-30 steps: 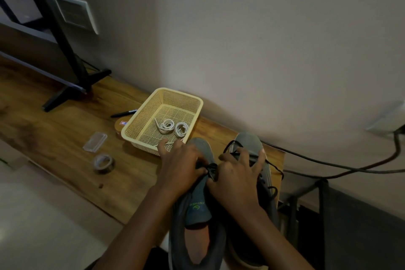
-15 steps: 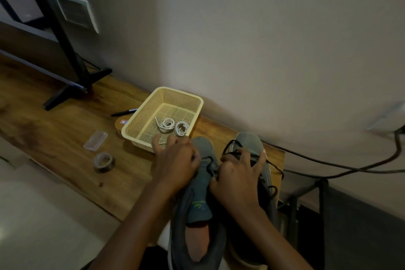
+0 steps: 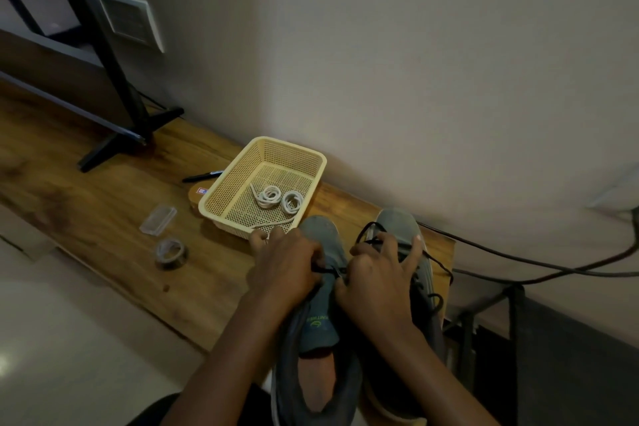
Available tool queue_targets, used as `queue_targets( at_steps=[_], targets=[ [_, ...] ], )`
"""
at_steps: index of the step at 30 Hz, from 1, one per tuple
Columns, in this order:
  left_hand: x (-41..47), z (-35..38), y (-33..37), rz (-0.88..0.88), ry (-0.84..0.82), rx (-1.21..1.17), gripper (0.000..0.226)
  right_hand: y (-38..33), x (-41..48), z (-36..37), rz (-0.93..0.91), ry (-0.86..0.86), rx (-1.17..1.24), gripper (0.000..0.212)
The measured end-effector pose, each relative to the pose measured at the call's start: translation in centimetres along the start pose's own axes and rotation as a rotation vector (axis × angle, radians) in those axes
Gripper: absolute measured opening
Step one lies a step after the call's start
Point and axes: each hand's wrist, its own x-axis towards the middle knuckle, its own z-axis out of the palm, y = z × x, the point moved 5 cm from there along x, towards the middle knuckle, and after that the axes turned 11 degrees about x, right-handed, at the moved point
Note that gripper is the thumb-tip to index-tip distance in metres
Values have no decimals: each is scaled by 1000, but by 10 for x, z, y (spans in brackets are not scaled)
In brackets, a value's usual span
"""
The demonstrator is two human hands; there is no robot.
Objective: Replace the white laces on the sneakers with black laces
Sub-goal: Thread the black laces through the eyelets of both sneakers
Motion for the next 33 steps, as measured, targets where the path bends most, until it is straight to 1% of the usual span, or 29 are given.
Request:
queue_targets(
  at_steps=[2, 5, 7, 10, 12, 13, 14, 16, 17, 19, 21, 25, 27, 29, 31, 33],
  targets=[
    [1, 5, -2, -31, 46, -35, 12, 0, 0, 0, 5, -10, -7, 25],
    [2, 0, -8, -109, 82, -123, 15, 1, 0, -2, 24, 1, 20, 24],
    [5, -4, -25, -213, 106, -187, 13, 2, 0, -3, 29, 4, 20, 23],
    [7, -10, -68, -401, 157, -299, 22, 3, 0, -2, 23, 23, 30, 23],
    [3, -13, -81, -468, 164, -279, 18, 3, 0, -1, 11, 30, 27, 23],
    [2, -14, -79, -453, 164, -230, 12, 3, 0, -1, 4, 32, 28, 23],
    [2, -15, -72, -398, 164, -179, 7, 4, 0, -1, -1, 34, 32, 23],
    [3, -17, -45, -235, 182, -115, 25, 3, 0, 0, -5, 28, 39, 23],
    [2, -16, -31, -160, 191, -105, 28, 3, 0, 0, -6, 22, 45, 24],
    [1, -13, -6, -42, 175, -55, 24, 2, 1, 0, -7, 14, 49, 24],
    [0, -4, 7, 7, 151, 1, 23, 3, 2, -1, -4, 12, 48, 25],
    [-1, 2, 6, -27, 162, -26, 20, 2, -1, -1, 4, 44, 73, 24],
    [0, 1, 2, -45, 157, -42, 17, 4, -1, -2, 21, 29, 72, 26],
    [3, -5, -12, -132, 165, -95, 11, 5, 1, -2, 32, 1, 47, 28],
    [5, -12, -33, -251, 176, -150, 15, 6, 1, -2, 34, -11, 44, 27],
    [4, -15, -47, -304, 156, -166, 17, 4, 1, -1, 31, -15, 51, 25]
  ],
)
